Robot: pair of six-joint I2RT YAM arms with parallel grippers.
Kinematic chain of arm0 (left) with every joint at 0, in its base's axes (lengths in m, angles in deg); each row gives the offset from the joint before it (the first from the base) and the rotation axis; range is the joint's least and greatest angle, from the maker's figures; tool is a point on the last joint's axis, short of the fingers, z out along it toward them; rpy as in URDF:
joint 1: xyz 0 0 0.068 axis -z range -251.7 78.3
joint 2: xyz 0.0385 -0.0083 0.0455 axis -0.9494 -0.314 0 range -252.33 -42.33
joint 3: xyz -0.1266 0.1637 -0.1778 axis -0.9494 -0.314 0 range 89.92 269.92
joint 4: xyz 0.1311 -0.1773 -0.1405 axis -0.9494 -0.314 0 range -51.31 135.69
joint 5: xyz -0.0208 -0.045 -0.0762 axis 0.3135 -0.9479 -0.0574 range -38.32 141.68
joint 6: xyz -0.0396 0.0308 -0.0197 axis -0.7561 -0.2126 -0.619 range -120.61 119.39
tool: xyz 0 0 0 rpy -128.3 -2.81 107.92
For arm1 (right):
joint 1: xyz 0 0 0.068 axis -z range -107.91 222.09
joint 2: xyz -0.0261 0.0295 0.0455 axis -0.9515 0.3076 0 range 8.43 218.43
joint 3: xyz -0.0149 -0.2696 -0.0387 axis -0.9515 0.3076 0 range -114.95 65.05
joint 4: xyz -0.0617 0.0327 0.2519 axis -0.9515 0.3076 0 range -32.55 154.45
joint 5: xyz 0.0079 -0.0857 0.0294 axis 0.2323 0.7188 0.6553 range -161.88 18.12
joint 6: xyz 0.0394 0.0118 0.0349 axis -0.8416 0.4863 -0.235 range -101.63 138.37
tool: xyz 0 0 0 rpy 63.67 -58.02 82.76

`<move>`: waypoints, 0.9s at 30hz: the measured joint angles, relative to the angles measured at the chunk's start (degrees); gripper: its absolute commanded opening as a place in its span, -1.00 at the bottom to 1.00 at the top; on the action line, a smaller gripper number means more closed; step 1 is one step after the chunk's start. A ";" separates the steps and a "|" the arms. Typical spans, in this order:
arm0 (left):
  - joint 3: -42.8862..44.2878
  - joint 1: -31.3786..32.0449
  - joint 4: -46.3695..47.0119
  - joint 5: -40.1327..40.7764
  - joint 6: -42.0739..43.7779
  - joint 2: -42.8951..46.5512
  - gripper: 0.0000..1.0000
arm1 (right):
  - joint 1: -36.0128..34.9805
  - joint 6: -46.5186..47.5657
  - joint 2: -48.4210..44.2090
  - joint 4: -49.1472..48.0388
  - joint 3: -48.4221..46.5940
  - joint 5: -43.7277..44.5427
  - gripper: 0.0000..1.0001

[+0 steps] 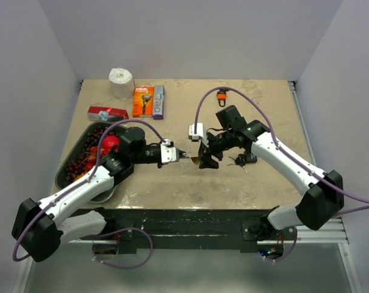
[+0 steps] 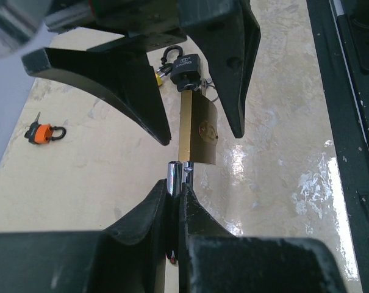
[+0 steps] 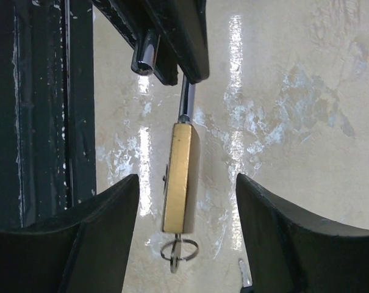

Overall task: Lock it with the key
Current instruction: Pick up the lock from the center of the board.

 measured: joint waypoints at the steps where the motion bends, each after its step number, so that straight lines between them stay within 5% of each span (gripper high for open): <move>1: 0.22 0.02 -0.02 0.11 0.02 0.00 -1.00 | -0.66 -0.20 0.11 -0.37 0.22 0.85 0.28; 4: 0.61 0.04 0.02 0.44 0.00 0.00 -1.00 | -2.25 -0.87 0.22 -1.53 0.61 2.80 -0.02; 8: 0.83 0.04 0.07 0.70 0.00 0.00 -1.00 | -3.32 -1.42 0.31 -3.13 0.61 4.37 -1.00; 14: 0.83 0.04 -0.33 1.46 0.09 0.42 -0.94 | -3.48 -2.82 0.33 -4.72 0.85 5.70 -1.00; 15: 0.83 0.04 -0.55 1.49 0.24 0.59 -0.38 | -3.52 -3.04 0.33 -4.87 0.85 5.73 -1.00; 18: 0.87 0.07 -1.31 0.55 2.69 1.62 0.21 | -3.67 -4.17 0.31 -5.68 0.87 6.10 -1.00; 27: 3.39 2.25 -22.53 -9.51 22.80 5.62 0.07 | -3.39 -7.15 0.24 -7.19 1.14 7.41 -1.00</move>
